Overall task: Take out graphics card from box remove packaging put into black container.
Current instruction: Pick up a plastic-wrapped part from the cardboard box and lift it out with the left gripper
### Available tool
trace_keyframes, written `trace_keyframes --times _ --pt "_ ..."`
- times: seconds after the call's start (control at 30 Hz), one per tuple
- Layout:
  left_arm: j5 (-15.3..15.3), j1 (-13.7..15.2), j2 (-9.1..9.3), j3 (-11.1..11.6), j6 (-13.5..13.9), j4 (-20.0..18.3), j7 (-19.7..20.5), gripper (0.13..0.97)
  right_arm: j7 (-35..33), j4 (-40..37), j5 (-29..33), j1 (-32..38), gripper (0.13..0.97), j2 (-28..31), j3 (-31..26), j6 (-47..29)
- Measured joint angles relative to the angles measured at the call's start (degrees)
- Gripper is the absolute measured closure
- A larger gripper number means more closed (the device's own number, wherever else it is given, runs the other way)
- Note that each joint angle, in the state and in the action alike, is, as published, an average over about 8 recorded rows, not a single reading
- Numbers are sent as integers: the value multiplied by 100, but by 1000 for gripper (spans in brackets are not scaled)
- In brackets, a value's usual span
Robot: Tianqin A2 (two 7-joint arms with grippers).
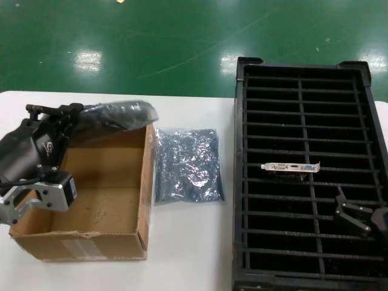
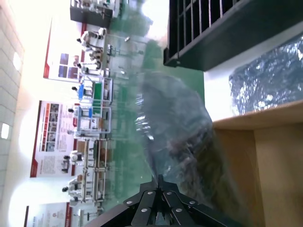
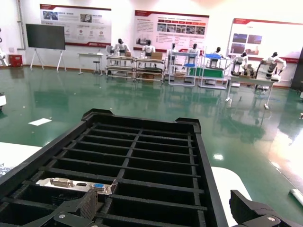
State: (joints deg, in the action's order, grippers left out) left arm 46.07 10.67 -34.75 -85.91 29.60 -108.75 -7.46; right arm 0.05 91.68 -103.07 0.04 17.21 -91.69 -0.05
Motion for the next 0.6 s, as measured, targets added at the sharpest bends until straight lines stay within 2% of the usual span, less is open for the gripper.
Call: trace_keyframes --times 0.2,0.43,0.6 --pt "187 -258 0 0 0 -268 -127 957 0 0 0 0 129 0 0 0" --pt "261 -562 93 -170 -35 -486 -345 957 0 0 0 0 129 0 0 0" --pt "269 -653 137 -254 -54 -534 -430 957 0 0 0 0 129 0 0 0"
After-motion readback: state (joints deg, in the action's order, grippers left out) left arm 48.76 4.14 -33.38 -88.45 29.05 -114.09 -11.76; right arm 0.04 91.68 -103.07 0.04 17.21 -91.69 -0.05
